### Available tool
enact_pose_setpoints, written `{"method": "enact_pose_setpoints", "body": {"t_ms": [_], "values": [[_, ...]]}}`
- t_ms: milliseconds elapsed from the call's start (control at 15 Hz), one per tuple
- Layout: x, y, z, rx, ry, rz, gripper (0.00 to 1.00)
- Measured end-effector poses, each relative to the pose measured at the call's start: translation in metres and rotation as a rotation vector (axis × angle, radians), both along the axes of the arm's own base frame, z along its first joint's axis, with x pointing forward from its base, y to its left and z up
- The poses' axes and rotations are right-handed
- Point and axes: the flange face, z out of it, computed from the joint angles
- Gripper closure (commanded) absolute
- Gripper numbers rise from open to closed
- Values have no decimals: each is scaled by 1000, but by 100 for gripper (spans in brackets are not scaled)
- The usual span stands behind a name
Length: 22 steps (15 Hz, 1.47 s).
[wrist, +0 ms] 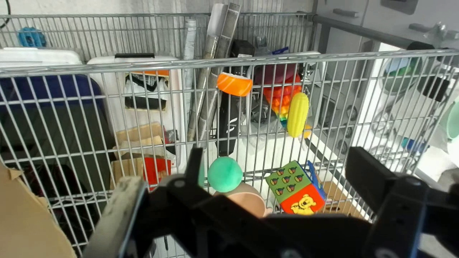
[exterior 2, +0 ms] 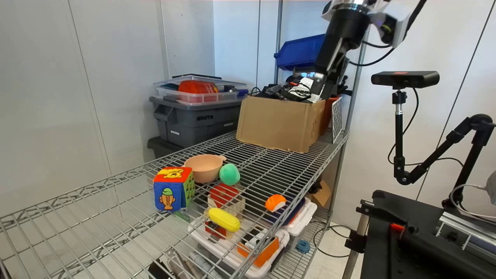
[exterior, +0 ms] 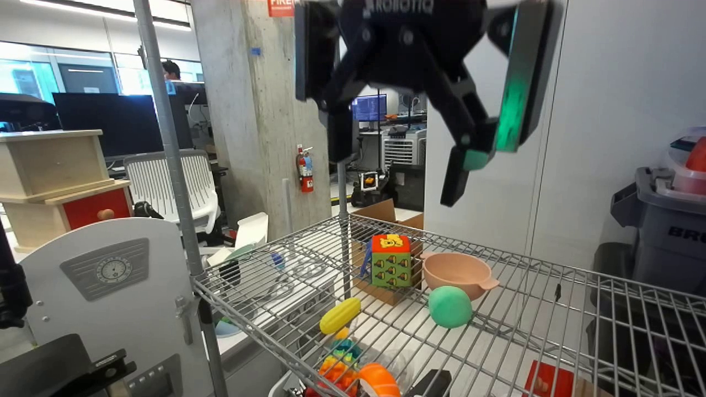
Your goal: Pick up the green toy and put it in the small bowl.
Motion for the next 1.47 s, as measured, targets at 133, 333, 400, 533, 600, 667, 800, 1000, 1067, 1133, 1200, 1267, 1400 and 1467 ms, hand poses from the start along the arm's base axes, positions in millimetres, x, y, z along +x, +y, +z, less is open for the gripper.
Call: {"method": "enact_pose_setpoints", "body": {"t_ms": [133,333,400,533,600,667,800,1000,1067,1133,1200,1267,1400,1467], "values": [[34,14,-27,-29,30,30,0],[87,36,-73,-67,62,47,0],[103,42,-88,-76,68,50,0],[135,52,-120,-102,86,49,0],[150,55,-134,-117,95,44,0],[163,56,-148,-132,103,35,0],[187,56,-174,-167,116,10,0],[215,55,-209,-211,126,-26,0],[223,55,-220,-222,134,-31,0],[230,56,-229,-229,141,-31,0],[238,59,-237,-234,148,-27,0],[244,62,-244,-236,153,-21,25],[257,70,-254,-228,159,-7,32],[263,74,-257,-224,161,-1,42]]}}
